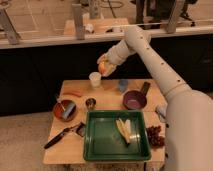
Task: Place apple in paper cup
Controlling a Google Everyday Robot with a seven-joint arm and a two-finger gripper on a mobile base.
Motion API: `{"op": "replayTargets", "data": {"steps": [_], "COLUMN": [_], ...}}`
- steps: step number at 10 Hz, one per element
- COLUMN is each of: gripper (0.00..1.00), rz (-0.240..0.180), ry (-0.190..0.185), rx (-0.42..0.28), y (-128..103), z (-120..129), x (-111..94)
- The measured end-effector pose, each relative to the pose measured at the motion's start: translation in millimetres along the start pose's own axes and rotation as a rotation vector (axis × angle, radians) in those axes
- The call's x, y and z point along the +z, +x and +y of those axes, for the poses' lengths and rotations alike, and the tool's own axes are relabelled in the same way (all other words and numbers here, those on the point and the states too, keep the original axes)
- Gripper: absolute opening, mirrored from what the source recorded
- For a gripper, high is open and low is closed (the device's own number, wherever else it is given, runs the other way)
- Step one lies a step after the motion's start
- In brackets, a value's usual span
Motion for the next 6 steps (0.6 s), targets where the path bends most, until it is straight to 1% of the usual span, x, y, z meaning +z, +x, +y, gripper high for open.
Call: {"op": "replayTargets", "data": {"steps": [2,4,5,6], "gripper": [0.0,0.0,0.0,0.0], "rz": [0.022,0.034,0.026,0.019], "ry": [0.067,0.148,0.164,0.171], "rx": [0.027,0.054,0.068,0.08], "y": [8.9,19.3,23.6,28.0], "z": [-7.2,-23.9,-28.8,-31.8], "x": [18.8,29.5,33.1,35.1]}}
